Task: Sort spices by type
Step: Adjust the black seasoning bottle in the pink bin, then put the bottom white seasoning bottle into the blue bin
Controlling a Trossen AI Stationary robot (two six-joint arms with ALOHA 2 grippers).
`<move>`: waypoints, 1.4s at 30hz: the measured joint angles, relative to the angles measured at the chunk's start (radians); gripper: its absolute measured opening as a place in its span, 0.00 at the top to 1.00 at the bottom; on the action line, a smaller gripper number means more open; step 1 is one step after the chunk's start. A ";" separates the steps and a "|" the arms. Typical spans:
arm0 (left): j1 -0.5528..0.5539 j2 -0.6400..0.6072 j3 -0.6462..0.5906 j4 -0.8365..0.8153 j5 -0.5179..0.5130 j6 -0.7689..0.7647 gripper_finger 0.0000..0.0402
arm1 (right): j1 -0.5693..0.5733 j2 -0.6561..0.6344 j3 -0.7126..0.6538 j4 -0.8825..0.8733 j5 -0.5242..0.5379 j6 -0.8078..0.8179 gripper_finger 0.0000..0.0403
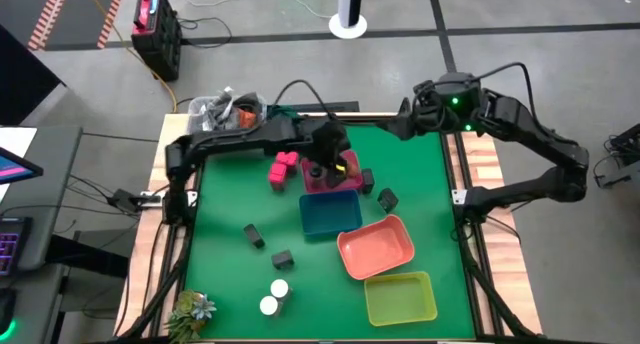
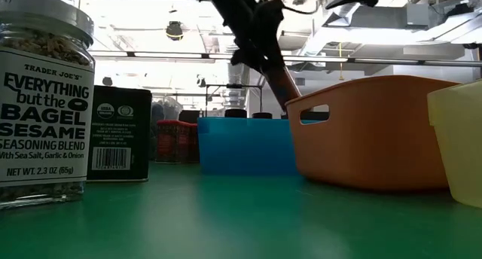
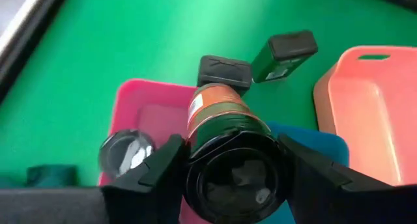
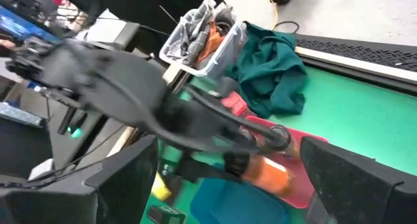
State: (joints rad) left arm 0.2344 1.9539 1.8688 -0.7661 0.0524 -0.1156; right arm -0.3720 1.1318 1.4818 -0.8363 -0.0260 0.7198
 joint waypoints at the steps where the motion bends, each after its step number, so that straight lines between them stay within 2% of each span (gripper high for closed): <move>1: 0.000 0.019 0.016 -0.006 0.003 0.009 0.50 | 0.012 -0.001 0.000 0.001 0.014 0.008 0.02; 7: 0.013 0.106 0.077 -0.052 0.017 0.036 0.50 | 0.096 0.000 -0.009 -0.004 0.113 0.055 0.02; 15: 0.015 0.146 0.079 -0.109 -0.006 0.090 0.50 | 0.185 0.001 -0.073 0.020 0.158 0.124 0.02; 25: 0.013 0.183 0.078 -0.222 -0.029 0.149 0.49 | 0.202 0.000 -0.117 0.125 0.160 0.150 0.02; 28: 0.011 0.183 0.080 -0.205 -0.019 0.175 0.44 | 0.202 0.001 -0.117 0.124 0.160 0.139 0.02; 35: 0.015 0.182 0.146 -0.221 -0.035 0.138 0.22 | 0.199 -0.031 -0.117 0.117 0.159 0.117 0.02; 38: 0.026 0.183 0.194 -0.240 -0.049 0.111 0.19 | 0.199 -0.057 -0.117 0.115 0.159 0.117 0.02; 42: 0.042 0.145 0.213 -0.248 -0.069 0.095 0.21 | 0.210 -0.109 -0.117 0.096 0.190 0.117 0.02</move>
State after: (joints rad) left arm 0.2765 2.0992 2.0819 -1.0139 -0.0163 -0.0203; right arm -0.1617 1.0230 1.3647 -0.7401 0.1645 0.8368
